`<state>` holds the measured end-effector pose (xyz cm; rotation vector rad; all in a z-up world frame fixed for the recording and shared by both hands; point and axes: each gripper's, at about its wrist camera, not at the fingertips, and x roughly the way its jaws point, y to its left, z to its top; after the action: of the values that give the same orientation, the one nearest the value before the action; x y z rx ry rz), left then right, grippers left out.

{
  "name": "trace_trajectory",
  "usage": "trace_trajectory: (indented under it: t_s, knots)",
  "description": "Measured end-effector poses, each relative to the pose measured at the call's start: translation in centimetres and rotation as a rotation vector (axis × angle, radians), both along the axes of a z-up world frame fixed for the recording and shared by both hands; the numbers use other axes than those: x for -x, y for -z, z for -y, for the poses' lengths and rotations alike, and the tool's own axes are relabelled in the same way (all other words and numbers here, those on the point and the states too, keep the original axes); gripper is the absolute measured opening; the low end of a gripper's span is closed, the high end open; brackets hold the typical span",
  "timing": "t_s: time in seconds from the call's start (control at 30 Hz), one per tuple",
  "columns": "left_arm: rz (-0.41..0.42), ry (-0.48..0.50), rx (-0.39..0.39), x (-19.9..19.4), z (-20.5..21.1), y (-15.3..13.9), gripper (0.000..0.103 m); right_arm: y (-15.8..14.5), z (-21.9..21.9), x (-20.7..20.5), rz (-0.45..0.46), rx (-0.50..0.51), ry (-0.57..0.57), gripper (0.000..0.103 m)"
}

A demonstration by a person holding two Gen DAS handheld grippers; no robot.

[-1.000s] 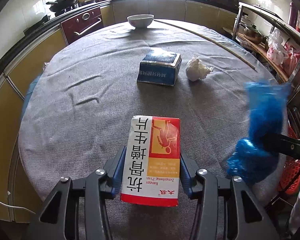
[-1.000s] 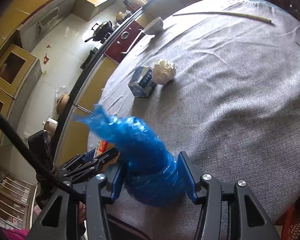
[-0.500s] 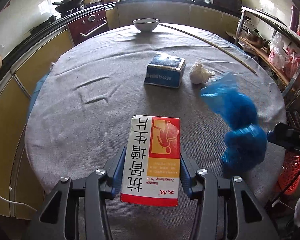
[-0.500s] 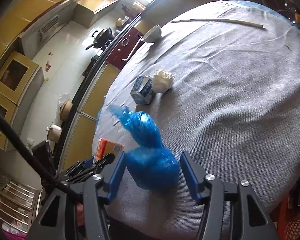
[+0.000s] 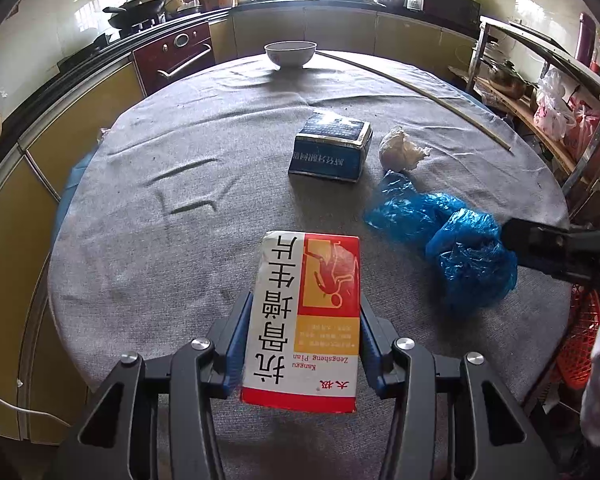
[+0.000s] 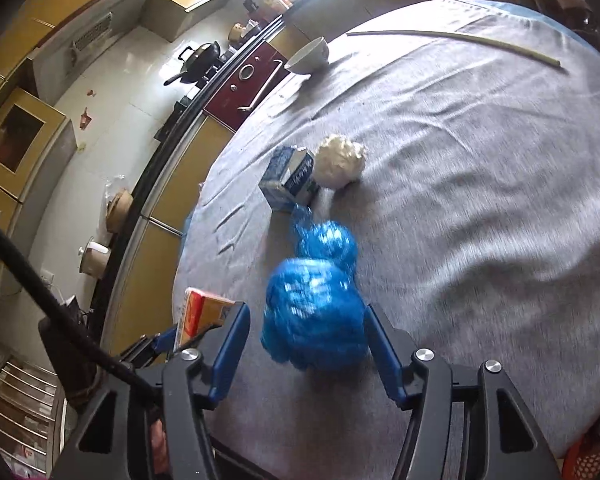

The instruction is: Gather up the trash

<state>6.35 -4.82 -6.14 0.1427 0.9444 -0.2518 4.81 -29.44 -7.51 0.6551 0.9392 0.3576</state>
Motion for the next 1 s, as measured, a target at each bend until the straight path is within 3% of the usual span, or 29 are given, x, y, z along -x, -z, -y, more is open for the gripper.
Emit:
trace_trajectory:
  t_s: [0.2, 0.5, 1.0]
  knots:
    - [0.002, 0.007, -0.005, -0.3, 0.4, 0.2, 0.05, 1.3, -1.5, -2.0, -0.041, 0.071, -0.02, 0.064]
    - [-0.006, -0.004, -0.009, -0.4, 0.1, 0.7, 0.05, 1.7, -3.0, -1.6, 0.008, 0.133, -0.033, 0.059]
    - [0.035, 0.0, -0.018, 1.1, 0.5, -1.1, 0.05, -0.4, -2.5, 1.3, 0.066, 0.088, -0.043, 0.059]
